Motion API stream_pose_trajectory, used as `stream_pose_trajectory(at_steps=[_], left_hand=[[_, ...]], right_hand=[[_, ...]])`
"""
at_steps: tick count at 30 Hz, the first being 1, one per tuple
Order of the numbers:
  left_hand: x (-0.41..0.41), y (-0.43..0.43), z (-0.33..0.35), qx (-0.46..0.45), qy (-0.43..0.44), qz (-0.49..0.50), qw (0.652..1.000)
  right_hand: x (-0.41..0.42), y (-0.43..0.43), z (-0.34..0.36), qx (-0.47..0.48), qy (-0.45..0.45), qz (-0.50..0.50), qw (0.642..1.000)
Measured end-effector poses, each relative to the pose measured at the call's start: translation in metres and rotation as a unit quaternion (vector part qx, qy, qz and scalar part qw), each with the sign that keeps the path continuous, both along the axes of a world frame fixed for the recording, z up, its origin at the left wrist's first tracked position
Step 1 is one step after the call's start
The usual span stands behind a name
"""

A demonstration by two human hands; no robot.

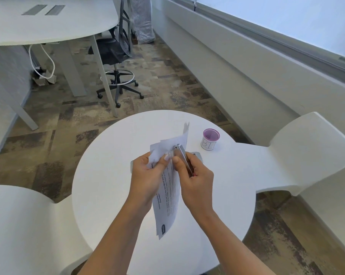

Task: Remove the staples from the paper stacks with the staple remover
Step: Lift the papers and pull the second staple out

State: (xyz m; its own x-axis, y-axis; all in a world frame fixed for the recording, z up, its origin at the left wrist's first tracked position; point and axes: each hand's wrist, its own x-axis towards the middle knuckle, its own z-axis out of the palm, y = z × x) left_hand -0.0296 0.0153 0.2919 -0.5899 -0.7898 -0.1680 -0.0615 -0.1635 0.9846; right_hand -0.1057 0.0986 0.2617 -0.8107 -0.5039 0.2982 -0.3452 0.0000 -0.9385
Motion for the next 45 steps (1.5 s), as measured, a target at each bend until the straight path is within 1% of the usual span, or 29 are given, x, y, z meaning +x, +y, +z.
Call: stream_pose_trajectory(at_steps=[5,8,11,14,16,19,21,24,26,30,32,36,39,45], left_hand=[[0.002,0.001,0.008,0.071,0.033,0.004,0.997],[0.002,0.003,0.011,0.123,0.046,-0.002,0.991],[0.004,0.004,0.014,0.166,0.068,-0.007,0.984],[0.006,0.005,0.014,0.181,0.081,-0.027,0.980],[0.008,0.003,0.014,0.183,0.077,-0.067,0.978],[0.012,-0.009,0.017,0.220,0.077,-0.146,0.961],[0.014,-0.022,0.017,0.245,0.052,-0.178,0.952],[0.012,-0.040,0.012,0.267,-0.011,-0.224,0.937],[0.008,-0.047,0.011,0.257,-0.053,-0.254,0.931],[-0.001,-0.051,0.007,0.204,-0.111,-0.332,0.914],[-0.004,-0.053,0.008,0.172,-0.142,-0.342,0.913],[-0.008,-0.059,0.006,0.113,-0.174,-0.353,0.912],[-0.010,-0.060,-0.001,0.106,-0.182,-0.346,0.914],[-0.010,-0.059,-0.017,0.141,-0.162,-0.328,0.920]], right_hand=[[0.003,0.003,0.002,-0.036,-0.088,0.001,0.995],[0.003,0.004,0.004,-0.048,-0.102,0.006,0.994],[0.003,0.005,0.006,-0.042,-0.095,0.024,0.994],[0.002,0.007,0.007,-0.025,-0.081,0.015,0.996],[0.000,0.008,0.006,-0.014,-0.070,0.009,0.997],[-0.005,0.012,0.005,0.022,-0.038,0.006,0.999],[-0.010,0.016,0.005,0.063,-0.007,0.020,0.998],[-0.017,0.023,0.004,0.115,0.026,0.058,0.991],[-0.020,0.025,0.002,0.134,0.045,0.080,0.987],[-0.023,0.027,-0.004,0.172,0.027,0.108,0.979],[-0.025,0.027,-0.008,0.187,0.014,0.108,0.976],[-0.028,0.028,-0.013,0.175,-0.003,0.102,0.979],[-0.029,0.029,-0.016,0.179,0.001,0.091,0.980],[-0.032,0.025,-0.018,0.163,-0.003,0.062,0.985]])
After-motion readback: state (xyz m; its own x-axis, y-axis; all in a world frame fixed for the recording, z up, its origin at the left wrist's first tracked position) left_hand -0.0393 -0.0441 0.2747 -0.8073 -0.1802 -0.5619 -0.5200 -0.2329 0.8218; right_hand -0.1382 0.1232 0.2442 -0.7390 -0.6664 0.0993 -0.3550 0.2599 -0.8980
